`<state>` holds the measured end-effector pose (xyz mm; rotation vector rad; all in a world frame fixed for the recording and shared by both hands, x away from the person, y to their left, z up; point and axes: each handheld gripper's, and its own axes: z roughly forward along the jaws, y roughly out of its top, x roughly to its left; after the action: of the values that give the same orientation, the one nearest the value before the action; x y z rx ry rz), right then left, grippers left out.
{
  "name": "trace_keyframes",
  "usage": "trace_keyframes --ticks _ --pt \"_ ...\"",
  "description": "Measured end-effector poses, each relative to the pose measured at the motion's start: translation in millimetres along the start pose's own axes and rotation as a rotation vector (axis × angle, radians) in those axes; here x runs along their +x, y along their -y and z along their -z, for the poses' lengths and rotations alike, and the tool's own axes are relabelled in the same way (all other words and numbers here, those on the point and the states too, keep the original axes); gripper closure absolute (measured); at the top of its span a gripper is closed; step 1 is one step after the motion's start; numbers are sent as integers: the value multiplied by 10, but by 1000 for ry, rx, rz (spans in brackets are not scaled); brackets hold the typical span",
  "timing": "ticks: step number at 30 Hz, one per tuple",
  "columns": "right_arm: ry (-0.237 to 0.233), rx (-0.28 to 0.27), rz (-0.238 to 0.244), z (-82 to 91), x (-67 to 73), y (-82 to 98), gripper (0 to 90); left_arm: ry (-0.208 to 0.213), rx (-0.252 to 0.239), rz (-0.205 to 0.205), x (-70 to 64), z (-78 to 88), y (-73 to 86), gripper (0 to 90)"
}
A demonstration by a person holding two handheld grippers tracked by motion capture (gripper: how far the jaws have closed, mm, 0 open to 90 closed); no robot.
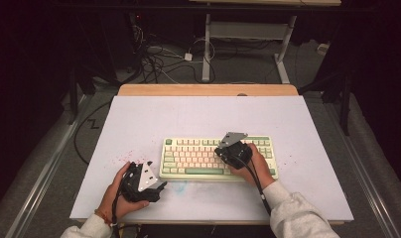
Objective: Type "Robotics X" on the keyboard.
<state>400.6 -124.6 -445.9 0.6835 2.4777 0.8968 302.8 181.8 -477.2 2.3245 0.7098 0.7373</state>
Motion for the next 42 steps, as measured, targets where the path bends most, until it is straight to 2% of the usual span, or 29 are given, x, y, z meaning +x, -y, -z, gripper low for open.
trace_keyframes --ticks 9,12,14,16,26,31,37,42 --pt "10 7 11 -45 6 -24 893 7 7 -6 -5 -12 2 179" --pt "-5 38 18 -67 25 -26 895 9 9 -3 -4 -12 3 179" --pt "7 47 30 -53 37 -43 894 8 10 -3 -7 -12 2 179" --pt "-5 26 23 -21 36 -42 893 8 10 -4 -9 -13 2 179" --pt "4 -100 -25 246 8 -14 835 10 12 6 -12 -22 -3 179" --pt "5 -156 -28 368 11 5 756 12 17 3 -14 -25 -7 179" --pt "28 -204 -23 481 38 17 545 11 14 4 -8 -19 -7 178" --pt "53 -242 -4 579 66 36 421 10 12 5 -6 -15 -5 179"
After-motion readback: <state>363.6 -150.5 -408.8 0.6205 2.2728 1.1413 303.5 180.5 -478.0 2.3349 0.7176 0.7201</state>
